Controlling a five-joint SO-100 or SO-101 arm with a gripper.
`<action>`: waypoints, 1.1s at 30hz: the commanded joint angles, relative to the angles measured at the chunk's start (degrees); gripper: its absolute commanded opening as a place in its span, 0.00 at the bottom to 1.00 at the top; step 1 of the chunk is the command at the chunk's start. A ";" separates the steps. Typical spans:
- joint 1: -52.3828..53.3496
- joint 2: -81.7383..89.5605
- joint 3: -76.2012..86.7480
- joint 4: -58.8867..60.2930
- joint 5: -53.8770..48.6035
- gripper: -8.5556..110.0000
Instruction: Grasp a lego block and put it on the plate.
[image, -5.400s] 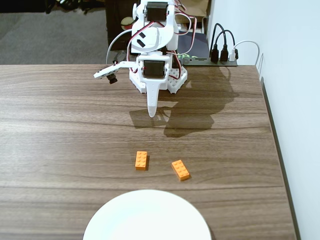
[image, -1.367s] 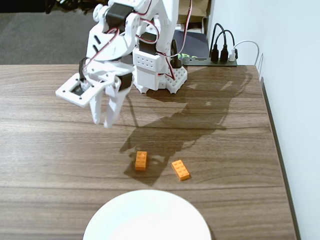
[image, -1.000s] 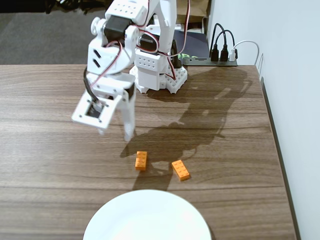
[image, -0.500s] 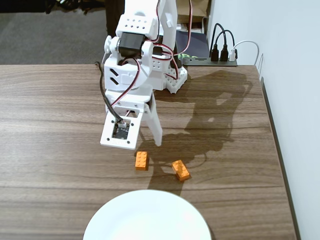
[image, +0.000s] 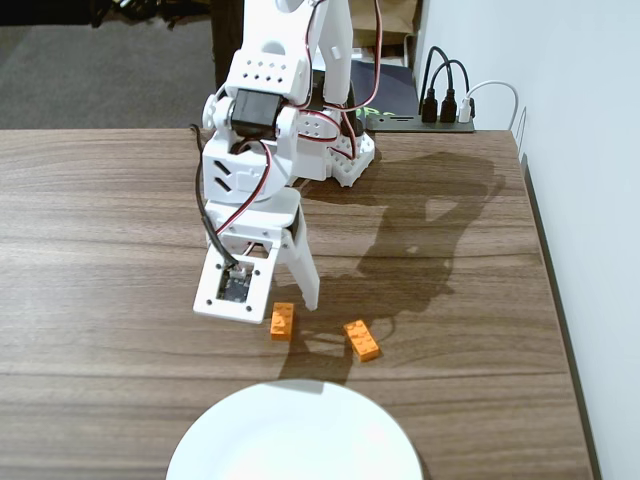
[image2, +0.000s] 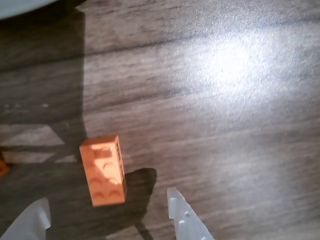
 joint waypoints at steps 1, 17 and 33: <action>0.00 -1.23 -3.16 -1.05 0.44 0.32; -3.34 -8.00 -4.92 -4.13 2.55 0.32; -3.60 -8.53 -4.92 -4.57 3.25 0.21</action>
